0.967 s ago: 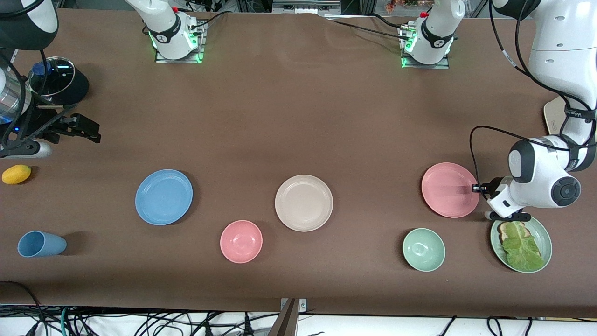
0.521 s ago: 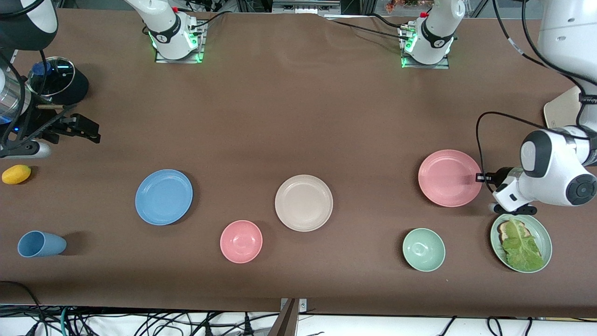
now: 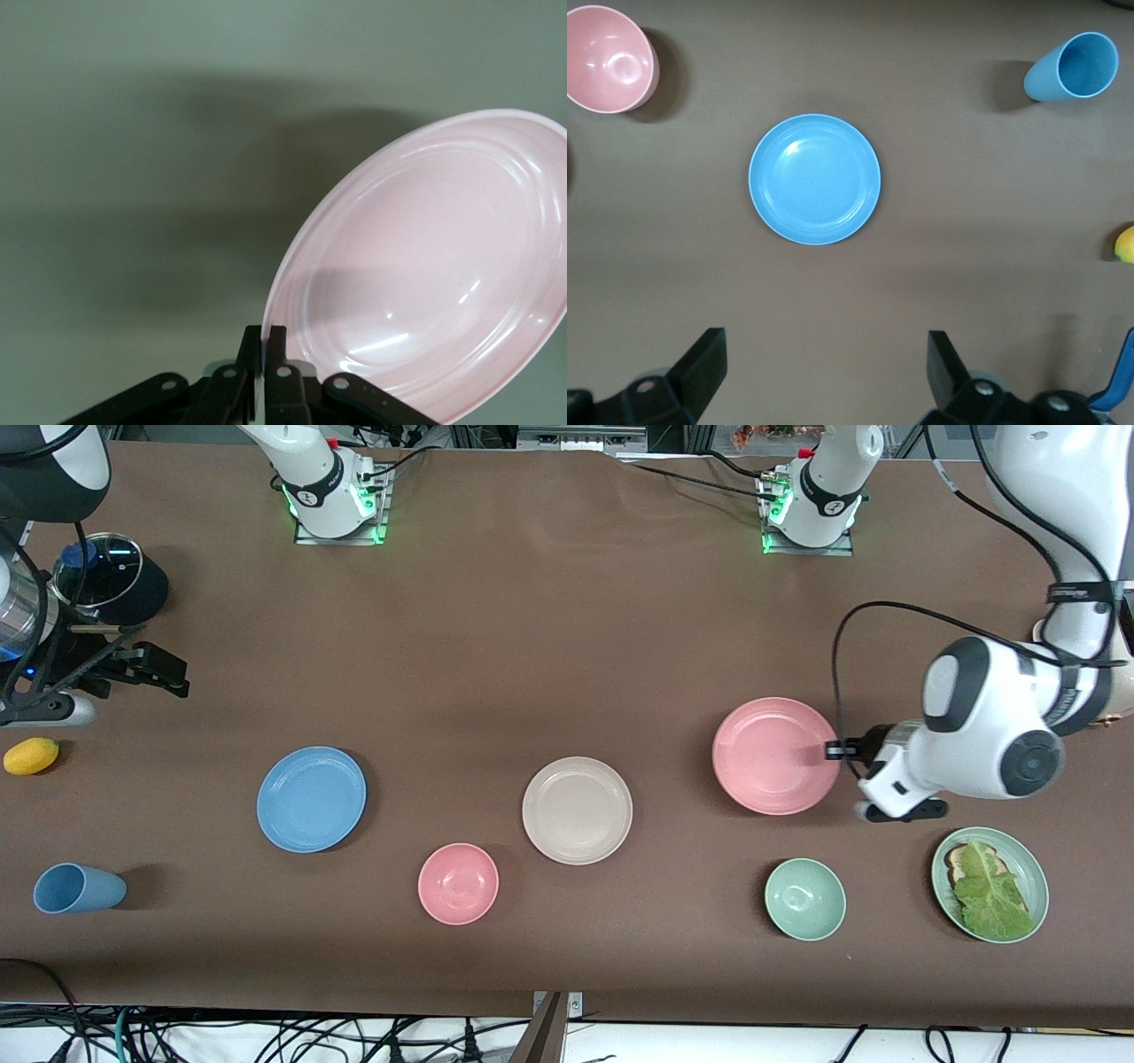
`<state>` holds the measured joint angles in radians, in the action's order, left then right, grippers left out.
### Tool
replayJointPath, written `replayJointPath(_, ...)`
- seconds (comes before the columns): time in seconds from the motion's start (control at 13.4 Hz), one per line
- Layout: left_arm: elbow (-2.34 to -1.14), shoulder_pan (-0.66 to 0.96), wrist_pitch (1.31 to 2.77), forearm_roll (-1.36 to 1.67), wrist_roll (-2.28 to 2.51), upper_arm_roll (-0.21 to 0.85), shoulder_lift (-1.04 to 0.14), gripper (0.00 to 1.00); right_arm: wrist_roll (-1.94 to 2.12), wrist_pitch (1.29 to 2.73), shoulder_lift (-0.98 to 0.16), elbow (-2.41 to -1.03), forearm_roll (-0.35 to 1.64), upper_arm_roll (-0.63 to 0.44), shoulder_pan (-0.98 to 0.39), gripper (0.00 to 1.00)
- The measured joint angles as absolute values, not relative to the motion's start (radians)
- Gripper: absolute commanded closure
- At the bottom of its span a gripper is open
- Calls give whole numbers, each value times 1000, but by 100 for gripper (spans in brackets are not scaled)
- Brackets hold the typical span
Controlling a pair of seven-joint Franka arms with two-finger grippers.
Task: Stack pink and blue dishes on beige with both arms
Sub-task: 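Lift the pink plate with the left gripper and carry it over the beige plate, then lower the pink plate onto the beige plate while the right gripper reaches out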
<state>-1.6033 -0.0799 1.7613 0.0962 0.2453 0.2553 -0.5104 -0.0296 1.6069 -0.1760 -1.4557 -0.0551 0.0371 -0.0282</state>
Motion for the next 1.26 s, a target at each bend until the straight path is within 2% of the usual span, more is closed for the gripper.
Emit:
replayJointPath(0.15, -1576, 3, 1813, 133, 361, 264, -538, 100, -30, 1607, -182, -1456, -60, 37, -28, 0)
replayJointPath(0.45, -1529, 167, 2043, 136, 625, 265, -647, 100, -30, 1609, -193, -1455, -74, 36, -28, 0)
replayJointPath(0.67, -1506, 239, 2165, 136, 749, 265, -701, 100, -30, 1611, -192, -1448, -75, 36, -28, 0)
replayJointPath(0.97, -1492, 295, 2278, 136, 844, 264, -750, 100, -30, 1613, -203, -1447, -75, 38, -29, 0)
replayJointPath(1.26, -1472, 293, 2297, 136, 852, 256, -775, 100, -29, 1618, -229, -1447, -75, 39, -29, 0)
